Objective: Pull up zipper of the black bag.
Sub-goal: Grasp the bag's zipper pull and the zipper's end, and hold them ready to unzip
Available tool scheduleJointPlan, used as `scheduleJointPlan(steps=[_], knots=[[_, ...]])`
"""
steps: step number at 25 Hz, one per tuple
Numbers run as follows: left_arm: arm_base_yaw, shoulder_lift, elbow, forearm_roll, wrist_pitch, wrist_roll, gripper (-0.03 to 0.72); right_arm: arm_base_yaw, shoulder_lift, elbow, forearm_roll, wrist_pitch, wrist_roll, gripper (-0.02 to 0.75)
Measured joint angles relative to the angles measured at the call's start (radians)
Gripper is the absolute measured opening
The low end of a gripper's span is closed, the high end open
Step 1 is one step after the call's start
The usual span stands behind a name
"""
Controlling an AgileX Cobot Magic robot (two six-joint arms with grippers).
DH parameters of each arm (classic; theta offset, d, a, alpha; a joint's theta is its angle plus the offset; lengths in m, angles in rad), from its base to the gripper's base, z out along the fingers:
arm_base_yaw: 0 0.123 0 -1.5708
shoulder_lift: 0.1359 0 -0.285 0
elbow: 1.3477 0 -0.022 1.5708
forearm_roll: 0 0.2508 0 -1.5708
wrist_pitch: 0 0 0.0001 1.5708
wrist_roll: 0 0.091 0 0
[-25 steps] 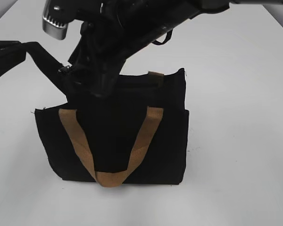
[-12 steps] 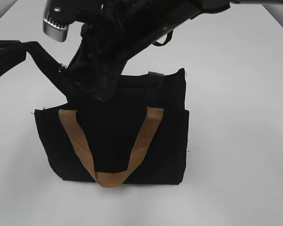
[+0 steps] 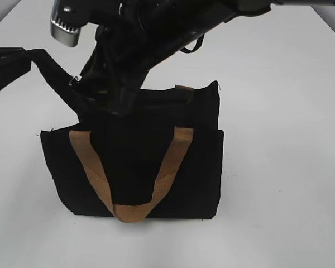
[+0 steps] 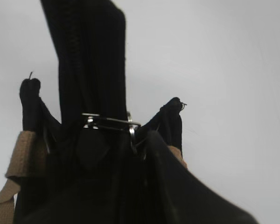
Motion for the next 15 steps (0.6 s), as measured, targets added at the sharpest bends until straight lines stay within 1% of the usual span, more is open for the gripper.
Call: scheduleJointPlan(steps=[2,4,9,10,11,14,15], knots=[[0.0,0.0,0.0,0.001,0.0,0.0,0.003,0.0,0.0,0.0,0.0,-0.001,-0.001,0.158],[0.0,0.0,0.0,0.001,0.0,0.0,0.003,0.0,0.0,0.0,0.0,-0.002,-0.003,0.193],[0.0,0.0,0.0,0.001,-0.014,0.0,0.003,0.0,0.0,0.0,0.002,-0.019,-0.024,0.208],[0.0,0.0,0.0,0.001,-0.015,0.0,0.003,0.0,0.0,0.0,0.002,-0.023,-0.027,0.193],[0.0,0.0,0.0,0.001,-0.015,0.0,0.003,0.0,0.0,0.0,0.002,-0.023,-0.031,0.16],[0.0,0.0,0.0,0.002,-0.018,0.0,0.003,0.0,0.0,0.0,0.002,-0.023,-0.045,0.025],[0.0,0.0,0.0,0.002,-0.018,0.0,0.003,0.0,0.0,0.0,0.002,-0.023,-0.047,-0.001]])
